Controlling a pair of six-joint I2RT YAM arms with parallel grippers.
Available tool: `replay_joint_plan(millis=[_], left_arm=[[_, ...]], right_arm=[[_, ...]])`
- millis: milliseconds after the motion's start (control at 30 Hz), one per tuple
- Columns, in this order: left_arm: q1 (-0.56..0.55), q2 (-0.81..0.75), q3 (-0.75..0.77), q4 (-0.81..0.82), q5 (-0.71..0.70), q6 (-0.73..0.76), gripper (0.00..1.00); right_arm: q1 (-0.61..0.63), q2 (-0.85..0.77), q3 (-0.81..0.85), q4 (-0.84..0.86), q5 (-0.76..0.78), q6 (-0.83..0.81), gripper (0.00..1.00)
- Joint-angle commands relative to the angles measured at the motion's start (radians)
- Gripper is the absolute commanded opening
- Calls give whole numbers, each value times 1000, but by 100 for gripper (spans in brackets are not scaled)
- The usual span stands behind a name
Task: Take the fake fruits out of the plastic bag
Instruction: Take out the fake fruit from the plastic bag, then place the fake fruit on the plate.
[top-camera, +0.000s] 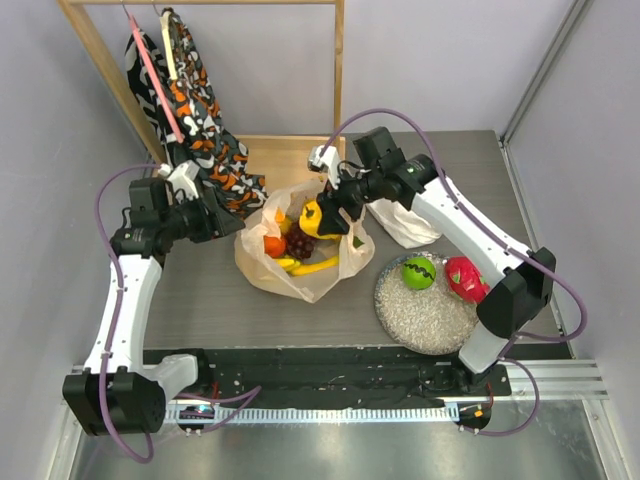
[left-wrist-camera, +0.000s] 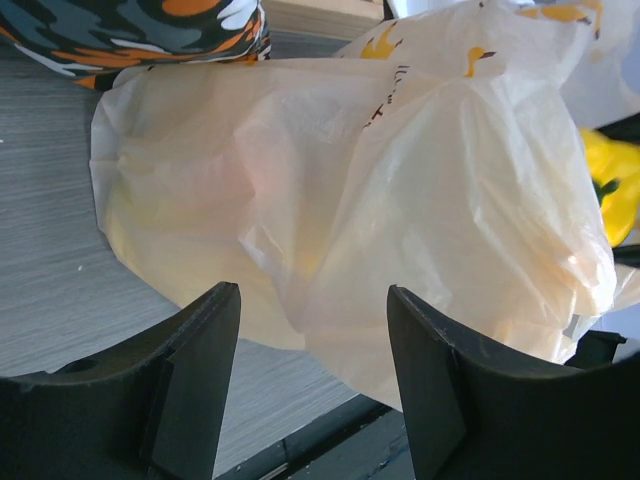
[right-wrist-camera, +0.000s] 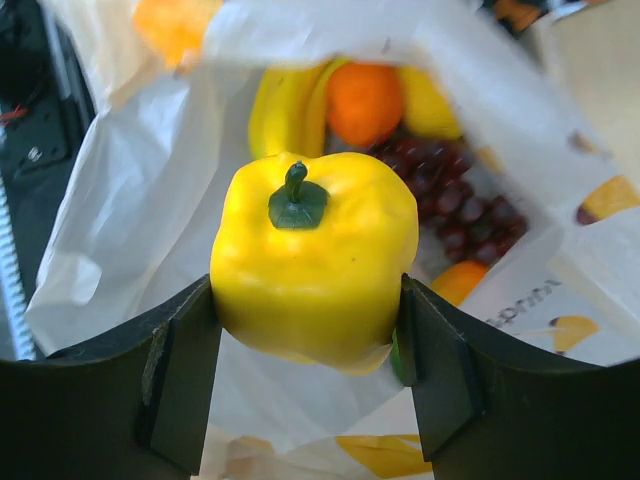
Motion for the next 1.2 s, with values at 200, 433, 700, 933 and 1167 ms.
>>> replay_joint_plan(millis=[200,433,700,933,1167], left_arm=[[8,-6,49,32,6,14,65],[9,11,51,32,15,6,65],[11,20,46,42,19,1,65],[11,6,22,50,18,-6,65],[11,-28,14,35,7,9,66]], right_arm=[[-367,-183,151,-236,-79,9,49],[-611,-190,127,-455,28,-269,49],[-530,-383,-223,-726,21,-583,47],[-146,-428,-411,-539,98,-445,47],[29,-292,-500,-361,249,-474,47]])
